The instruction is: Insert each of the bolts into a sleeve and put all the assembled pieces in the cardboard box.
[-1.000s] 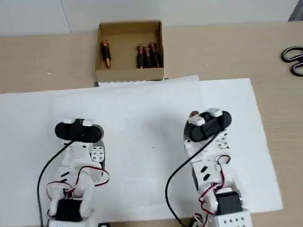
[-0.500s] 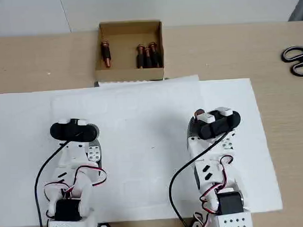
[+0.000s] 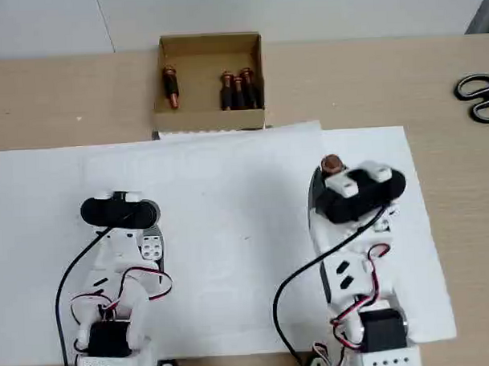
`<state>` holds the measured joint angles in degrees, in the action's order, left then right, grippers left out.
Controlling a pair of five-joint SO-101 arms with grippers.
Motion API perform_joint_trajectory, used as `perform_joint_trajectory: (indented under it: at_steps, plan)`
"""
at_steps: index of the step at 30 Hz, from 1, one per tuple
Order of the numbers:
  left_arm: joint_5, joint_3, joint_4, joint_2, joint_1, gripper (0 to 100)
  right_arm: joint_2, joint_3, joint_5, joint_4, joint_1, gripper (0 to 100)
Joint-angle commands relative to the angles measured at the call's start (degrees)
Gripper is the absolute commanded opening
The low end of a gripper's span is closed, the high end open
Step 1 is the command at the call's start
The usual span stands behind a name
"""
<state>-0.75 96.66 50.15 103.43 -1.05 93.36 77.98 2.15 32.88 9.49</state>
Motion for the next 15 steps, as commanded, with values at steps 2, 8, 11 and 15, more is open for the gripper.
perform_joint_trajectory:
  at_steps: [2,8,11,15]
  plan:
    - [0.1,-0.3,0.2,0.4,-0.2,1,-16.3,-14.5,-3.5,-5.9,-0.2,0.3]
    - [0.1,-0.3,0.2,0.4,-0.2,1,-42.2,-28.9,-5.5,-10.2,-0.1,0.3]
    - [0.1,-0.3,0.2,0.4,-0.2,1,-53.2,-36.1,-5.5,-11.6,0.7,0.3]
    - [0.1,-0.3,0.2,0.4,-0.2,1,-66.8,-46.7,-5.5,-11.8,1.7,0.3]
